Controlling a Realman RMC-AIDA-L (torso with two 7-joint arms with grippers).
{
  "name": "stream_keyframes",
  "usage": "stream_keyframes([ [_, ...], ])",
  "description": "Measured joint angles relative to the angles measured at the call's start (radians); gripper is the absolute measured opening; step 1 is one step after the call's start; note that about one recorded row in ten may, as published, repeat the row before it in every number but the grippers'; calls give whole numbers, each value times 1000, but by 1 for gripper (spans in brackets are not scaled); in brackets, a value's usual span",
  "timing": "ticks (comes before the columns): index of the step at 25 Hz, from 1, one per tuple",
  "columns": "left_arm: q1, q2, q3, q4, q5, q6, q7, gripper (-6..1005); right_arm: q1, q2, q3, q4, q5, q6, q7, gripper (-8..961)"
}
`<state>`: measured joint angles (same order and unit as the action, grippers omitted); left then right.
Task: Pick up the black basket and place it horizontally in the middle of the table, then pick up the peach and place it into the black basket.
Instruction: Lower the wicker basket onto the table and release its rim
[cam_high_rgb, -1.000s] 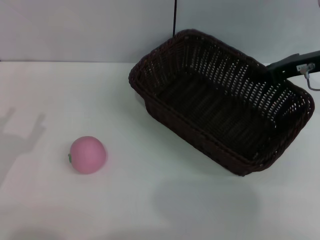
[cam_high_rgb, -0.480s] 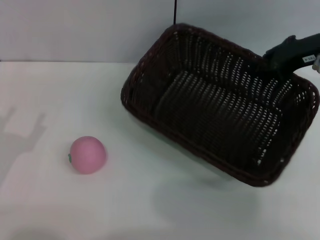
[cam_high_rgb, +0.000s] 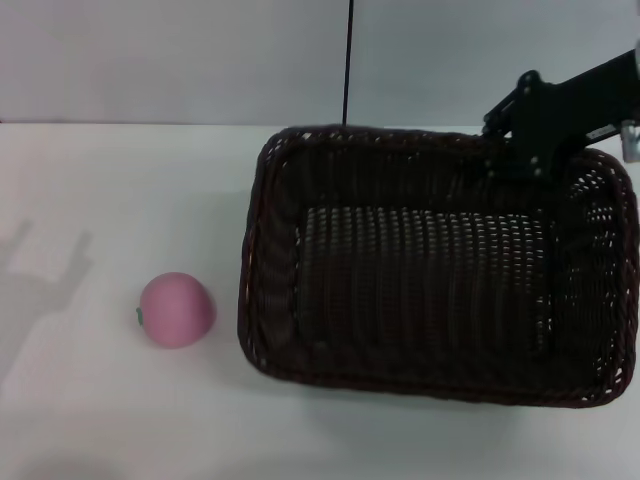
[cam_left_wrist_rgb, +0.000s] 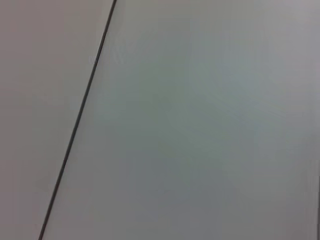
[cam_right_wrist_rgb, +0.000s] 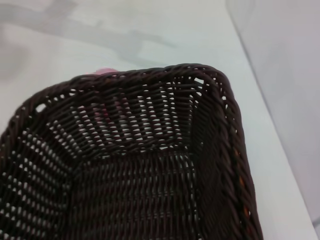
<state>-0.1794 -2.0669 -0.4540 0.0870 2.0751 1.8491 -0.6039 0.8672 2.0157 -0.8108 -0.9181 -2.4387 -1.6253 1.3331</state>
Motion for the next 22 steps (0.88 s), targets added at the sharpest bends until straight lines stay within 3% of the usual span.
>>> stream_keyframes([
  [10, 30, 0, 13, -68, 5, -6, 105, 737, 14, 29, -11, 81, 28, 65, -50, 182],
  [22, 31, 1, 17, -69, 5, -10, 106, 730, 8, 35, -15, 155, 70, 146, -71, 200],
])
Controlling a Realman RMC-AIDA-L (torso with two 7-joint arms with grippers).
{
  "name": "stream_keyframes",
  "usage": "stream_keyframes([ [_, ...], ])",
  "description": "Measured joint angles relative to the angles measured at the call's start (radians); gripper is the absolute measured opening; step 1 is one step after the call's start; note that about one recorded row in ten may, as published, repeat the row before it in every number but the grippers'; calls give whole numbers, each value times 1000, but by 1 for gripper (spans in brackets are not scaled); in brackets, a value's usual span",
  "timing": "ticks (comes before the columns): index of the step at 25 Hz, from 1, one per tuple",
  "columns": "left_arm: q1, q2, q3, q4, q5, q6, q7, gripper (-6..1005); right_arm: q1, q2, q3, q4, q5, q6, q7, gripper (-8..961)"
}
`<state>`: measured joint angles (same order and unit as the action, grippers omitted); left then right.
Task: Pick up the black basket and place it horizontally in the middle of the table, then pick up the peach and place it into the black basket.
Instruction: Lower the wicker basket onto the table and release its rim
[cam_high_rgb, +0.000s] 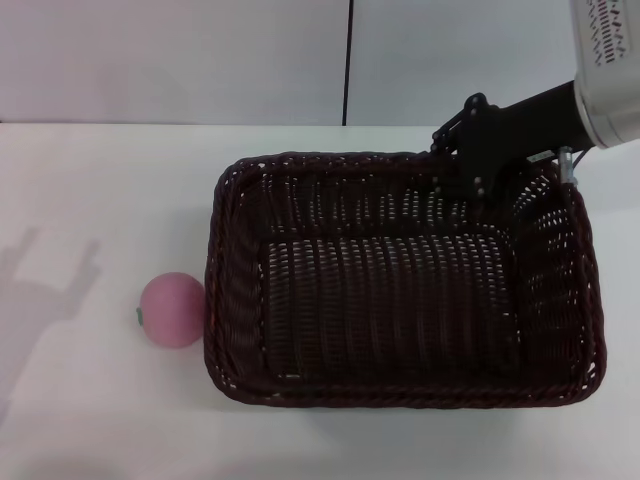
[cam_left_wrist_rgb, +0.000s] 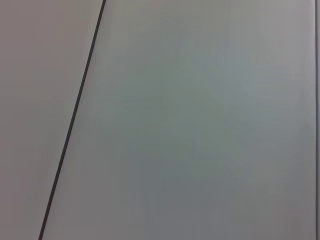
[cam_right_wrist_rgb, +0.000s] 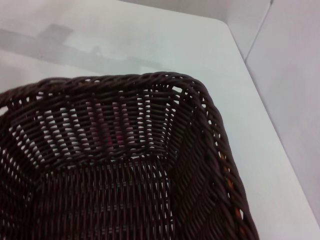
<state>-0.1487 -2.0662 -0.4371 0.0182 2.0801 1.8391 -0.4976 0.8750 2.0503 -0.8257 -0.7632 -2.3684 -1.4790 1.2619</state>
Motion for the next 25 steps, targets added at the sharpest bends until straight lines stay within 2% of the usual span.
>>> stream_keyframes([
  [3, 0, 1, 0, 0, 0, 0, 0, 728, 1, 2, -5, 12, 1, 14, -6, 204],
  [9, -1, 1, 0, 3, 0, -2, 1, 725, -13, 21, -21, 10, 3, 61, -7, 213],
  [20, 0, 3, 0, 10, 0, -3, 1, 718, -65, 23, -45, -29, 103, 100, -5, 230],
  [25, -10, 5, 1, 25, 0, -4, 1, 715, -103, 25, -49, -73, 168, 82, -4, 425],
])
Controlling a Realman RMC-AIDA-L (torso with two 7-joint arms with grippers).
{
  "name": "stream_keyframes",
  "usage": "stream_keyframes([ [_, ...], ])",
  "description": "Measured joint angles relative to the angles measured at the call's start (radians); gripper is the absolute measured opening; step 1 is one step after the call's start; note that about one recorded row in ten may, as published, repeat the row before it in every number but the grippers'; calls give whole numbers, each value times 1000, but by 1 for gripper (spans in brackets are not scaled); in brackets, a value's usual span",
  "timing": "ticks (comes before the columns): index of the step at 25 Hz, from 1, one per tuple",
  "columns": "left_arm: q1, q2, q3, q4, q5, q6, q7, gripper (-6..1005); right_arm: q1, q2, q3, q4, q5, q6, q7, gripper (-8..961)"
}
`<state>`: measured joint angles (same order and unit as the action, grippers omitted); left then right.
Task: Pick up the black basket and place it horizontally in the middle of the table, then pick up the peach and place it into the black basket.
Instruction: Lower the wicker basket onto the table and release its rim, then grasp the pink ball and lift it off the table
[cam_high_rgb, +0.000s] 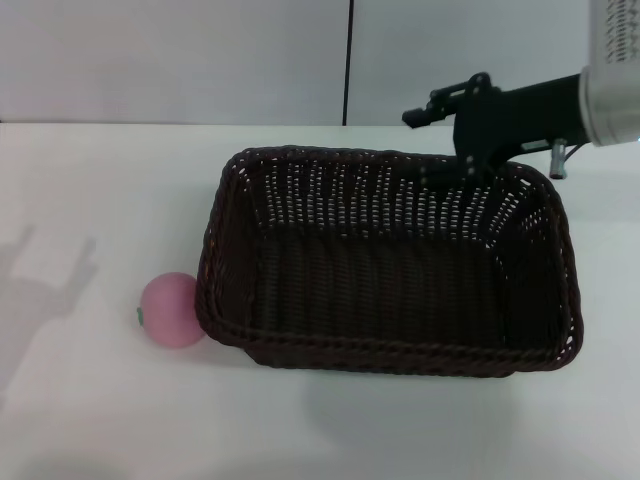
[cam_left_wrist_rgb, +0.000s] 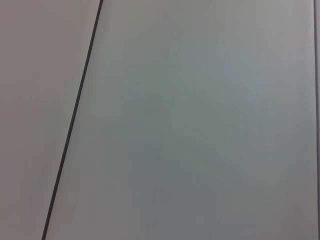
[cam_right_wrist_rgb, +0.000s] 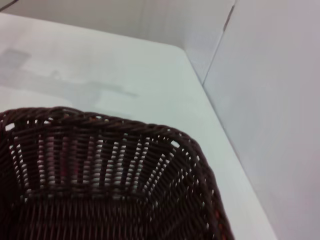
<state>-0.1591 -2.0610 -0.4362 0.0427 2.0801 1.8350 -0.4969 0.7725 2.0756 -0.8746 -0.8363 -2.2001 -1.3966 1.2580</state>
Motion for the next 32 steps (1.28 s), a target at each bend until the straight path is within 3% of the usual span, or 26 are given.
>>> stream_keyframes([
  [2, -6, 1, 15, 22, 0, 0, 0, 714, -38, 1, 0, -45, 61, -20, 24, 606],
  [7, -39, 8, 210, 150, 0, 9, -68, 711, -203, 0, 4, -148, 371, -60, 68, 606],
  [8, -51, 9, 299, 225, 0, 5, -143, 710, -283, 0, 2, -161, 521, -65, 70, 605],
  [10, -56, 8, 331, 258, 0, 2, -174, 709, -319, 1, 1, -160, 578, -66, 70, 605],
  [13, -62, 7, 446, 330, 0, -17, -218, 707, -420, 6, 0, -124, 749, -64, 56, 605],
  [14, -62, 7, 446, 330, 0, -17, -218, 706, -447, 7, 0, -103, 796, -63, 45, 605],
  [17, -64, 7, 538, 354, 0, -74, -258, 705, -505, 8, 0, -39, 913, -69, 9, 605],
  [18, -69, 5, 608, 355, 0, -122, -274, 704, -532, 8, -1, 4, 967, -85, -14, 605],
  [32, -92, -3, 777, 307, 0, -275, -268, 695, -555, 7, 0, 91, 1020, -141, -43, 605],
])
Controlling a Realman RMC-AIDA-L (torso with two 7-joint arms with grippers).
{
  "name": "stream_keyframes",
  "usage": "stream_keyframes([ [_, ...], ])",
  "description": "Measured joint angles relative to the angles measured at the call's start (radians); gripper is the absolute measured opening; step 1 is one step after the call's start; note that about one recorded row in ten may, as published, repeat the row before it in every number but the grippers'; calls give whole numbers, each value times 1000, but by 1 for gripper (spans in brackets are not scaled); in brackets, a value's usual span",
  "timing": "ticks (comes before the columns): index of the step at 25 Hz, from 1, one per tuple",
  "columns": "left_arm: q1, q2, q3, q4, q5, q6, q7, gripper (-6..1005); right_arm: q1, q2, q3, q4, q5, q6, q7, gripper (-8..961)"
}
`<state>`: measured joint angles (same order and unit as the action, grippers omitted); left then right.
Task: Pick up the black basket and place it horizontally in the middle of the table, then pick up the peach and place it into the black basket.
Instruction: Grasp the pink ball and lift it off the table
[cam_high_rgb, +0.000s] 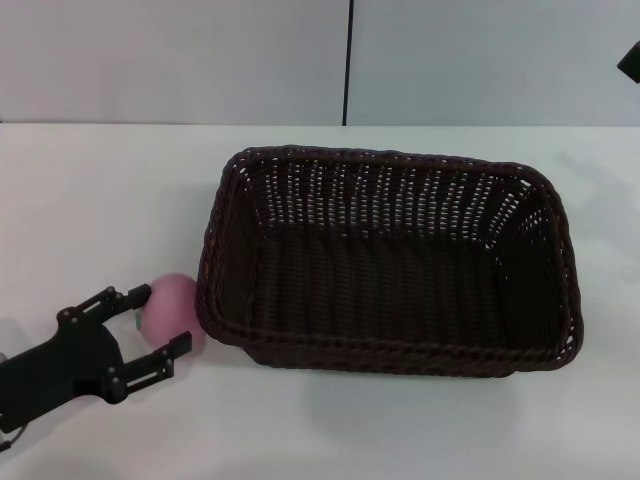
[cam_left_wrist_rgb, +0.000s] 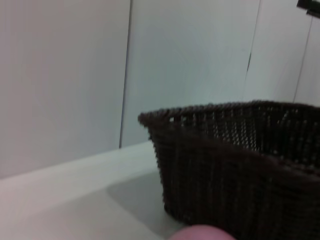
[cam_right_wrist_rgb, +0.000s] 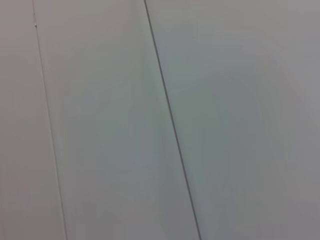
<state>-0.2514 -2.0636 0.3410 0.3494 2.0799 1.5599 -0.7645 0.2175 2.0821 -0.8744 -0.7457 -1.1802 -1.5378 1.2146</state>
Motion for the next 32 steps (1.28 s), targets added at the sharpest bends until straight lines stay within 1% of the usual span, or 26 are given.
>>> stream_keyframes([
  [7, -15, -4, 19, -34, -1, -86, 4, 691, 0, -1, 0, 7, 0, -3, -1, 605],
  [11, -19, -4, 26, -39, -2, -101, 23, 689, -6, -1, 0, 17, 2, -4, -1, 605],
  [14, -14, -5, 14, -48, -10, -90, 79, 687, -8, -1, 1, 34, 3, -8, -1, 606],
  [17, -13, -4, -5, -70, -14, -80, 139, 556, -11, -1, 8, 47, 4, -19, -1, 606],
  [19, -14, -3, -9, -73, -14, -79, 149, 469, -14, -1, 12, 50, 5, -30, -1, 606],
  [22, -17, -3, -17, -69, -14, -79, 149, 448, -20, -1, 15, 50, 7, -43, -1, 605],
  [26, -24, -1, -83, -67, -14, -75, 139, 421, -27, -1, 15, 51, 12, -51, -1, 605],
  [28, -26, 2, -140, -58, -16, -65, 136, 407, -30, -1, 17, 51, 22, -63, -1, 605],
  [30, -32, 3, -199, -24, -29, -33, 125, 393, -32, -1, 18, 52, 38, -78, -1, 604],
  [32, -44, 3, -235, 13, -49, 3, 100, 376, -31, -1, 19, 51, 46, -90, -1, 604],
])
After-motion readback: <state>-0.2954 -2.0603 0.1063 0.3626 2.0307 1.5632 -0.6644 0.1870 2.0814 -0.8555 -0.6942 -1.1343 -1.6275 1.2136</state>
